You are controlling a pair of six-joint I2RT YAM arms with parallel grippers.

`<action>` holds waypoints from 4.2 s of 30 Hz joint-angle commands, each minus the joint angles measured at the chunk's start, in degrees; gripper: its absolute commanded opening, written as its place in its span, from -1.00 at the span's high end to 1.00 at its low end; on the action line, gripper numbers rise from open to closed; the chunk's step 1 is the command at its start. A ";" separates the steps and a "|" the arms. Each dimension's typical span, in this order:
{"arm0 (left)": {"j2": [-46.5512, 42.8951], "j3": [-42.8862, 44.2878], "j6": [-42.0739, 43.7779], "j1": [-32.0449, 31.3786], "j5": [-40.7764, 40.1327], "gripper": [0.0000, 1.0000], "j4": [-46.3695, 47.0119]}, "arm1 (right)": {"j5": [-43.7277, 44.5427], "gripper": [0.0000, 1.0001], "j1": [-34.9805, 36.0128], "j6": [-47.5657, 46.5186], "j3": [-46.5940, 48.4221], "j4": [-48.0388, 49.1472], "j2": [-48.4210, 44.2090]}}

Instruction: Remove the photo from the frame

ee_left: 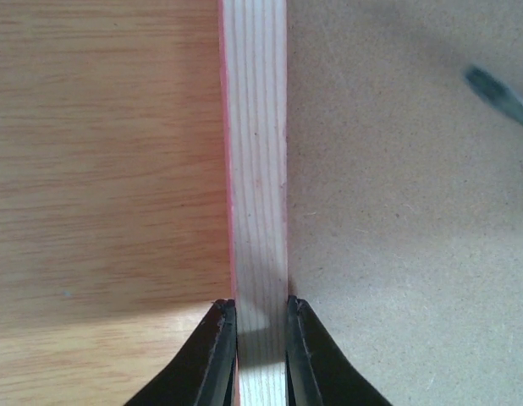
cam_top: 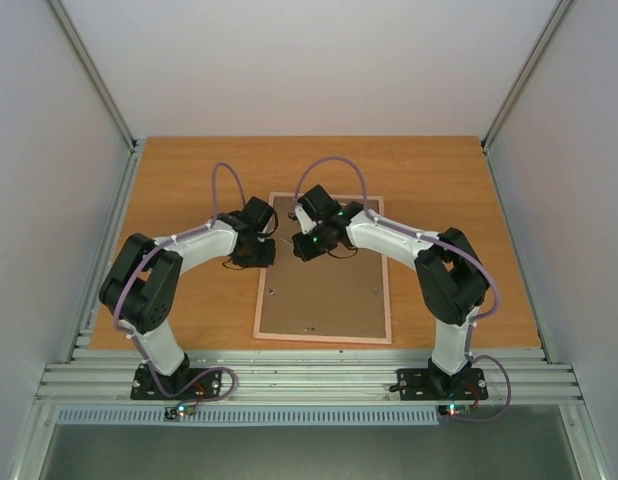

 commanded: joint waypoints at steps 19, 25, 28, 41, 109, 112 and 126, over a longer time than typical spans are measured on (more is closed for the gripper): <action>-2.51 -1.80 -0.91 -1.94 2.93 0.76 1.32 | -1.22 0.98 -2.12 0.38 13.21 -2.46 12.85; -2.47 -1.88 -0.89 -1.96 2.99 0.76 1.33 | -3.35 0.98 -2.13 -0.71 14.89 -3.78 14.31; -2.36 -1.98 -0.98 -1.98 3.15 0.76 1.55 | -4.25 0.98 -2.19 -1.11 15.83 -5.15 15.30; -2.12 -1.61 -1.22 -2.04 2.14 0.76 0.92 | -6.99 0.98 -2.13 -1.97 14.87 -8.65 15.10; -38.88 -17.95 -6.11 3.13 5.28 -0.33 0.30 | 20.33 0.98 -31.62 7.84 -24.19 -5.49 -27.88; -38.43 -19.50 -7.16 3.13 7.06 -0.35 2.56 | 15.97 0.98 -36.39 8.43 -25.75 -3.04 -26.80; -32.03 -26.79 -9.02 3.05 12.26 -0.43 11.85 | 11.42 0.86 -44.84 5.11 -23.96 -1.24 -13.66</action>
